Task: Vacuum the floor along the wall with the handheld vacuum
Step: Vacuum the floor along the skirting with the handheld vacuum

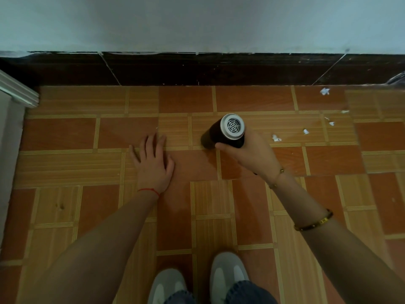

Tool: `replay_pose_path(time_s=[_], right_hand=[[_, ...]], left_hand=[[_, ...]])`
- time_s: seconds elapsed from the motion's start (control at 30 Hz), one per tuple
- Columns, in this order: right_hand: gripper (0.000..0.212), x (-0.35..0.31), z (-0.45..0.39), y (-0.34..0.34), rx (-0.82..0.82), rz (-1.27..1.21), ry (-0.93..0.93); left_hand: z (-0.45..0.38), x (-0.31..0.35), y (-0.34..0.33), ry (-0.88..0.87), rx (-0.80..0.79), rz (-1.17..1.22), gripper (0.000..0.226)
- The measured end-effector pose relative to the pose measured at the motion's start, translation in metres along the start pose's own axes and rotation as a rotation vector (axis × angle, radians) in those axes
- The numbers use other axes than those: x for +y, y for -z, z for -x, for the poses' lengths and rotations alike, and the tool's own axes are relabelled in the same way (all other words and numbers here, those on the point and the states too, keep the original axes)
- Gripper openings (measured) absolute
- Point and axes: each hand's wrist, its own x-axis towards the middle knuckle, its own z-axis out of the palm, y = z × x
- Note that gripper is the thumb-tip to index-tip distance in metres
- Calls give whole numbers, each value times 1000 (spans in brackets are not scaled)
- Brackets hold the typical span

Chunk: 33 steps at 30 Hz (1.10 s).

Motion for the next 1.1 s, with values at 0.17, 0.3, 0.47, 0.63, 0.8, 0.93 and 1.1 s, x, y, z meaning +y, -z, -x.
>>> replay_pose_path(time_s=[0.17, 0.3, 0.47, 0.63, 0.8, 0.93, 1.1], right_hand=[[65, 2, -3, 0, 157, 65, -44], [68, -11, 0, -10, -36, 59, 45], [64, -19, -4, -22, -53, 4, 70], [65, -13, -24, -11, 185, -54, -19], [68, -27, -37, -24, 122, -55, 38], [67, -42, -49, -40, 24, -116, 87], [68, -46, -84, -33, 191, -102, 44]], left_hand=[[0, 0, 0, 2, 7, 2, 55], [0, 0, 0, 3, 6, 0, 55], [0, 0, 1, -2, 0, 4, 55], [1, 0, 0, -3, 18, 2, 54], [0, 0, 0, -5, 23, -7, 55], [-2, -1, -1, -9, 33, -13, 55], [-2, -1, -1, -10, 29, -29, 55]])
